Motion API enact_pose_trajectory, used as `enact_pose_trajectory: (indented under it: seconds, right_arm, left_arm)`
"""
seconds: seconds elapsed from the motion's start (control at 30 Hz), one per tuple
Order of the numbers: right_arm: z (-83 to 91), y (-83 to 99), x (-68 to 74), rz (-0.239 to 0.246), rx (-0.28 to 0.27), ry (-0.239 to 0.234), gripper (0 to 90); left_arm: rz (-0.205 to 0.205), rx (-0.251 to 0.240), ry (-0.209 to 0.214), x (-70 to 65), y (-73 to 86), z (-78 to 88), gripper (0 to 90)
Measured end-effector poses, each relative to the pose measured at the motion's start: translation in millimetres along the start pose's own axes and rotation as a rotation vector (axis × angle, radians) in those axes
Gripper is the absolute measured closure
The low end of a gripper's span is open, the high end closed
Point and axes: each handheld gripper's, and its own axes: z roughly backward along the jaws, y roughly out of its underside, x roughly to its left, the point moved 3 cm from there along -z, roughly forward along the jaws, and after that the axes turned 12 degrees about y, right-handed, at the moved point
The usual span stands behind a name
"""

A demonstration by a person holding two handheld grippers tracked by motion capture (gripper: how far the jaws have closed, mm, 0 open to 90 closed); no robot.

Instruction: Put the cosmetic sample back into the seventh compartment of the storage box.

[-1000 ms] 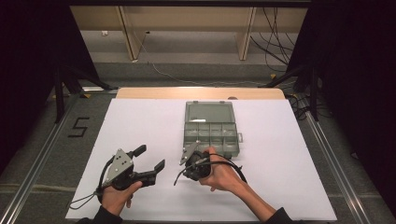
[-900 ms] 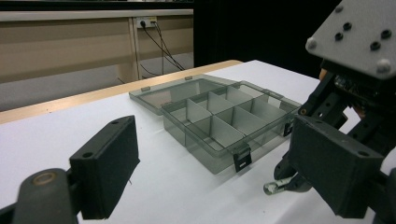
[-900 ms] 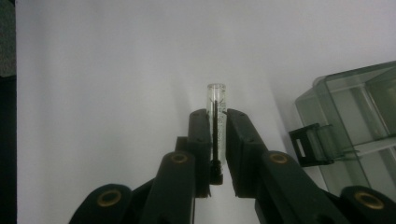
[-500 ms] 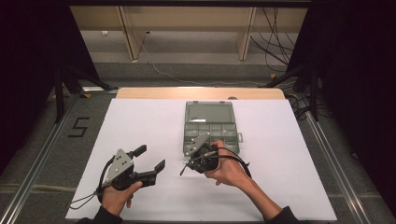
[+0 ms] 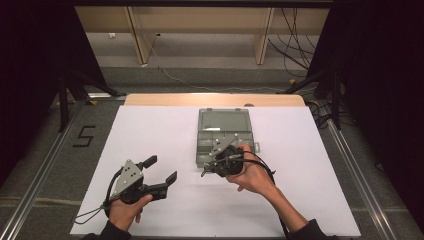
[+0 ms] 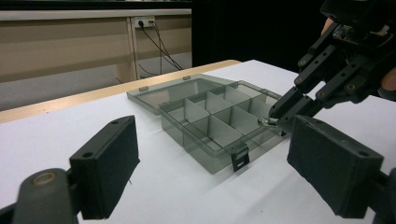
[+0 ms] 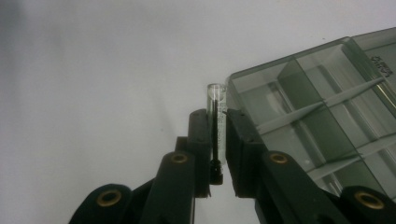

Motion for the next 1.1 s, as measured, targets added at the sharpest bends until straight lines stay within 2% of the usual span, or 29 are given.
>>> enact_pose_trajectory:
  seconds: [0.1, 0.13, 0.2, 0.3, 0.63, 0.73, 0.83, 0.87, 1.07, 1.1]
  right_arm:
    - [2.2, 1.8, -6.7, -0.015, -0.002, 0.006, 80.9]
    - [3.3, 3.1, -10.2, -0.035, -0.003, 0.018, 80.9]
    - [3.5, 3.8, -12.2, -0.041, -0.004, 0.020, 80.9]
    - [4.5, 6.4, -19.5, -0.060, -0.011, 0.042, 80.9]
    - [7.9, 9.6, -27.2, -0.087, -0.008, 0.050, 80.9]
    - [7.9, 11.5, -31.2, -0.107, -0.013, 0.067, 80.9]
    - [8.8, 12.4, -33.1, -0.113, -0.010, 0.064, 80.9]
    - [8.5, 13.3, -34.7, -0.125, -0.013, 0.078, 80.9]
    - [9.9, 16.6, -40.5, -0.143, 0.000, 0.085, 80.9]
    - [8.7, 17.2, -41.6, -0.146, -0.012, 0.094, 80.9]
  left_arm:
    - [-0.001, 0.002, 0.002, -0.1, 0.1, -0.1, 15.5]
    - [-0.017, -0.013, 0.015, 1.1, -0.4, -1.5, 15.6]
    - [-0.002, 0.001, 0.003, 0.0, 0.1, -0.1, 15.6]
    - [-0.002, 0.000, 0.003, 0.0, 0.0, -0.1, 15.5]
    - [-0.003, 0.000, 0.004, -0.2, -0.2, -0.1, 15.6]
    - [-0.007, 0.002, 0.005, 0.0, -0.2, -0.1, 15.6]
    - [-0.012, 0.003, 0.006, 0.2, -0.3, 0.0, 15.5]
    - [-0.012, 0.003, 0.006, 0.2, -0.4, 0.0, 15.6]
    - [-0.012, 0.003, 0.006, 0.1, -0.3, -0.1, 15.6]
    - [-0.012, 0.003, 0.006, 0.1, -0.3, -0.1, 15.6]
